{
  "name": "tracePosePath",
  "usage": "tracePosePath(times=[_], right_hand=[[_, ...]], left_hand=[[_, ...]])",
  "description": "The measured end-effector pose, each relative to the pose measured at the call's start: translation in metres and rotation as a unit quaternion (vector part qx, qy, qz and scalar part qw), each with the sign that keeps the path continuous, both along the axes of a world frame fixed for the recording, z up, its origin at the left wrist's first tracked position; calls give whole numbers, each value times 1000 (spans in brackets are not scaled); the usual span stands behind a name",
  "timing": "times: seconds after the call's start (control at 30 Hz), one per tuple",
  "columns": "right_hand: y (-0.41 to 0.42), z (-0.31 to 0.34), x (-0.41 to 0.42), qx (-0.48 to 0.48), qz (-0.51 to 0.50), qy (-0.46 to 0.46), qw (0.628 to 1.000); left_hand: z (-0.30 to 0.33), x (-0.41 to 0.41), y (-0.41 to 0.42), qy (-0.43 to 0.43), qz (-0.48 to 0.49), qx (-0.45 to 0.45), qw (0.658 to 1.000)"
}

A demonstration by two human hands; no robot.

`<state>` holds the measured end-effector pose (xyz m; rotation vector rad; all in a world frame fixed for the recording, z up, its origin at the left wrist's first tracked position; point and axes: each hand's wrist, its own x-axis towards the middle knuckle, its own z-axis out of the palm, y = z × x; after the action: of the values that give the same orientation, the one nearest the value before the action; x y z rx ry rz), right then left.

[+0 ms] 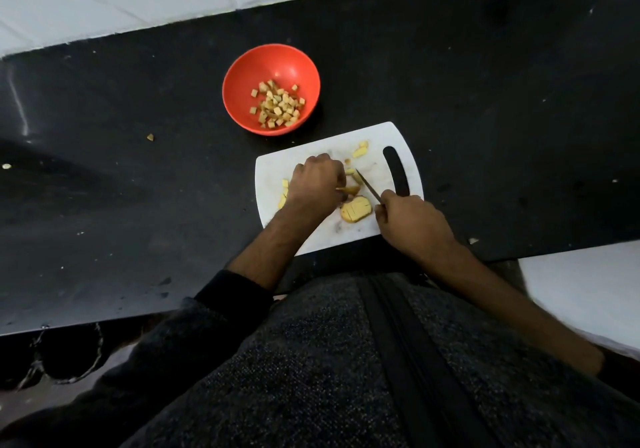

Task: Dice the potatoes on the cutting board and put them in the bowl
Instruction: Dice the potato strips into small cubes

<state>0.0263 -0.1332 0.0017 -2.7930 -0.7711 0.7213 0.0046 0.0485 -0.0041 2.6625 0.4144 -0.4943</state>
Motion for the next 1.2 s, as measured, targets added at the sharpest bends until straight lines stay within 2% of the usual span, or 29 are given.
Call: tracePosePath(times=[0.1, 0.3, 0.5, 0.6, 0.73, 0.83, 0.93, 1.07, 1.2], right_hand=[[0, 0, 1, 0, 9, -2, 1000], [-7, -4, 8, 11, -15, -35, 999], [0, -8, 2, 7, 45, -13, 999], [1, -6, -2, 8, 60, -17, 998], [-15, 4, 1, -5, 50, -24, 998], [-30, 12, 6, -27, 15, -12, 999], [-40, 16, 13, -30, -30, -13, 999], [-32, 16, 18, 18, -59, -45, 997], [-6, 1, 22, 164, -89, -70, 980]], left_hand=[[-1, -1, -2, -27, 1, -12, 1000], [-3, 0, 4, -76, 66, -83, 991], [-8, 5, 2, -168, 123, -110, 972], [-10, 10, 0, -185, 93, -74, 976], [-14, 14, -10, -188, 1, -4, 982], [-15, 19, -16, -187, -36, 8, 982], [-16, 23, -20, -189, -33, 1, 981], [-18, 20, -18, -181, 6, -36, 983], [-14, 15, -15, -169, 31, -79, 982]])
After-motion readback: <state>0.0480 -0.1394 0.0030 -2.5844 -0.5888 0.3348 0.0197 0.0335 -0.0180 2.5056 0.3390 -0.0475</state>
